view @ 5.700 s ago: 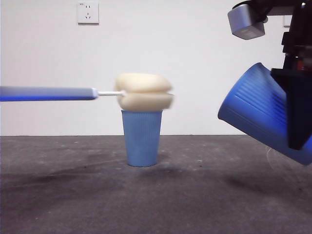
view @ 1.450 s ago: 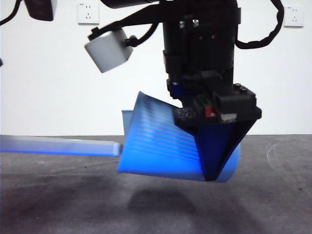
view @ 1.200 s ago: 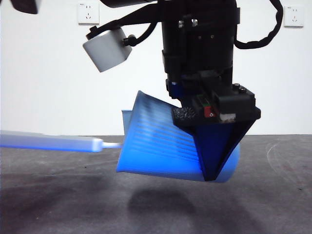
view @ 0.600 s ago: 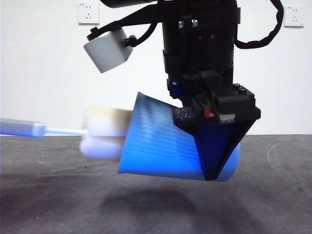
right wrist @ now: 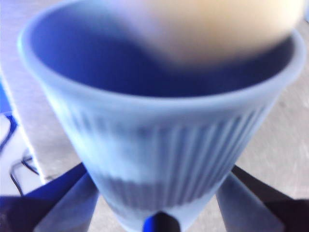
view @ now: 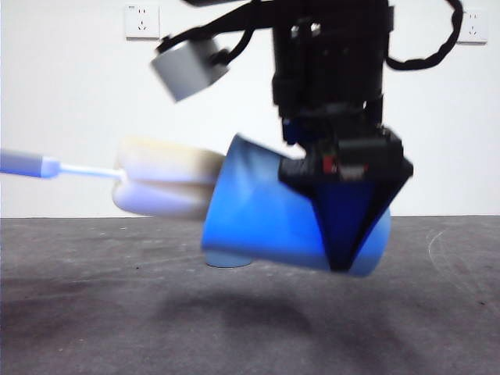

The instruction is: Pick up the cup brush,pick up the cup,insert the brush into the cup,clean the cup,put the cup brush back,put the cup back to the fixed position on the table

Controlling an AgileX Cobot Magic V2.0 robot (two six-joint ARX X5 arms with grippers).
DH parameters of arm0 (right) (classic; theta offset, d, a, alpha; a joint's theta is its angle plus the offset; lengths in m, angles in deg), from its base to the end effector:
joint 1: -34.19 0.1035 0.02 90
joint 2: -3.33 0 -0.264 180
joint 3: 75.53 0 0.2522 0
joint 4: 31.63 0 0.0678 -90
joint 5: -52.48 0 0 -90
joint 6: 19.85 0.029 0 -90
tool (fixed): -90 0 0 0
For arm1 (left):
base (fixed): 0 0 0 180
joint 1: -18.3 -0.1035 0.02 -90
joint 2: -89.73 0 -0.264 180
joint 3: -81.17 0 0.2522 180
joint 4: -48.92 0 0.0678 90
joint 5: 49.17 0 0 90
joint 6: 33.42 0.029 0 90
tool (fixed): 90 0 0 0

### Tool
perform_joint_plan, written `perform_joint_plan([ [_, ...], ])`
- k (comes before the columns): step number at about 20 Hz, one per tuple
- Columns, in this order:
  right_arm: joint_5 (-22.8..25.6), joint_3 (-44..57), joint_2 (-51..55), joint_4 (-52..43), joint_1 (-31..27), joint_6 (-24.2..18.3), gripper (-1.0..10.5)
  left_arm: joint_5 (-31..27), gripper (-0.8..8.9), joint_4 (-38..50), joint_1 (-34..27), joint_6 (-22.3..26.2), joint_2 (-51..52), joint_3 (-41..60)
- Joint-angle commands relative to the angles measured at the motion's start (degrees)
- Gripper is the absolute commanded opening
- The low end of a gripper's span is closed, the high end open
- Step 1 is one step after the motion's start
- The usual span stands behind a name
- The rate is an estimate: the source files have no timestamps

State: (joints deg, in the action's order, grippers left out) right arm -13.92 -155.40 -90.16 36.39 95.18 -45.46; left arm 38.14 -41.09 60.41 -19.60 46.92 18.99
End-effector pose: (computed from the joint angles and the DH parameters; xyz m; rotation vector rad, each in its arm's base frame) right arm 0.1532 0.2523 0.2143 -1.3619 0.9678 0.7963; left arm 0.0724 -0.0636 0.2753 0.6835 1.0930 -0.7414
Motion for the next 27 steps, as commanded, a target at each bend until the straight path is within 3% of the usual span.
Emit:
perform_joint_plan([
  [1, 0.04, -0.22, 2.97, 0.09, -2.32, 2.21, -0.2, -0.52, -0.09, 0.17, -0.24, -1.44, 1.18, -0.02],
  [11, 0.02, -0.22, 23.04, -0.94, -11.69, 11.67, -0.2, -0.26, -0.09, 2.99, -0.24, -3.17, 4.33, -0.09],
  [15, -0.44, -0.22, 30.49, -7.43, -12.68, 17.35, -0.2, 0.09, -0.09, 14.71, -0.24, -13.94, 5.38, -0.11],
  [18, -1.09, -0.22, 34.27, -9.44, -12.66, 20.26, -0.2, -4.42, -0.09, 25.29, -0.72, -22.75, 4.98, -0.11],
  [22, -1.05, -0.22, 37.88, -9.18, -12.66, 21.07, -0.2, -12.96, -0.09, 33.42, -4.55, -27.91, 4.11, -0.07],
  [25, -1.07, -0.22, 40.30, -10.05, -12.63, 20.98, -0.2, -10.75, -0.09, 37.62, -11.61, -29.24, 1.53, 0.02],
  [27, -1.11, -0.22, 41.86, -10.56, -12.61, 20.92, -0.2, -4.87, -0.09, 40.54, -17.11, -29.27, -1.73, 0.02],
])
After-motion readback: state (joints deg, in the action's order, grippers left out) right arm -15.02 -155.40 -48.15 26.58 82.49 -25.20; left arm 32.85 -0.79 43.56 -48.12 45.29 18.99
